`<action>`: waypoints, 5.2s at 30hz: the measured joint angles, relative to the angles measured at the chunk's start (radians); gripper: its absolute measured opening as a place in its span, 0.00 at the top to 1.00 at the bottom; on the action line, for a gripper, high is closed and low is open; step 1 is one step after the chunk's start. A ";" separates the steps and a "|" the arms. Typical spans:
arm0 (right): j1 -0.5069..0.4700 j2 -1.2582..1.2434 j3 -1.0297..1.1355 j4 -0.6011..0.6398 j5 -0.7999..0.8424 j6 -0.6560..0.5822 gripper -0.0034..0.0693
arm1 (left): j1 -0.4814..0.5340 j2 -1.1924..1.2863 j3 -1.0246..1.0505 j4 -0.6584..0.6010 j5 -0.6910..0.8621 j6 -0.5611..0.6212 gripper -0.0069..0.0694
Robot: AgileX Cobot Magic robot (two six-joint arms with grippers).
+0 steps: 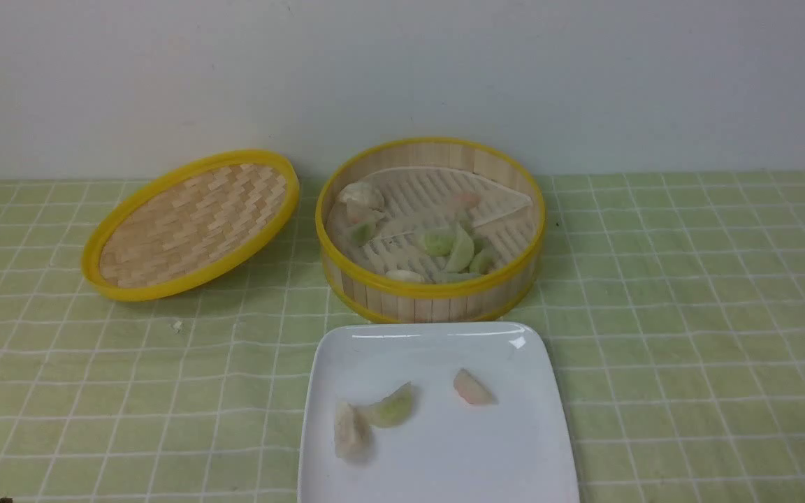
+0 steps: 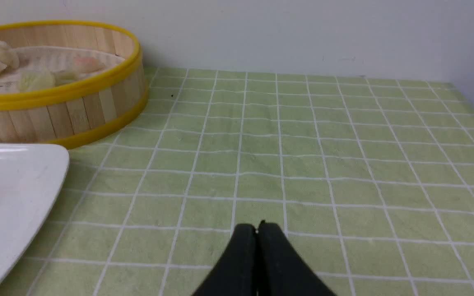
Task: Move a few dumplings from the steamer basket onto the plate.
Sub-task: Use the left arm to grab a dumpling from the steamer
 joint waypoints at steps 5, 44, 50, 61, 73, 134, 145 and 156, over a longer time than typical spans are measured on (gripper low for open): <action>0.000 0.000 0.000 0.000 0.000 0.000 0.97 | 0.000 0.000 0.000 0.000 0.000 0.000 0.92; 0.000 0.000 0.000 0.000 0.000 -0.007 0.97 | 0.000 0.000 0.002 -0.465 -0.415 -0.237 0.92; 0.000 0.000 0.000 0.000 -0.004 -0.007 0.97 | 0.000 0.000 0.000 -0.589 -0.622 -0.256 0.92; 0.000 0.000 0.010 0.441 -0.348 0.138 0.97 | 0.000 0.088 -0.332 -0.535 -0.413 -0.263 0.92; 0.000 0.000 0.010 0.741 -0.476 0.169 0.97 | 0.000 0.738 -1.041 -0.535 0.487 0.077 0.92; 0.022 0.597 -0.871 0.394 0.722 -0.033 0.97 | -0.330 2.449 -2.222 0.009 0.627 0.177 0.67; 0.022 0.597 -0.871 0.394 0.727 -0.033 0.97 | -0.330 2.306 -2.452 -0.153 0.850 0.137 0.67; 0.022 0.597 -0.871 0.394 0.727 -0.033 0.97 | -0.397 2.032 -2.190 -0.241 0.865 0.076 0.67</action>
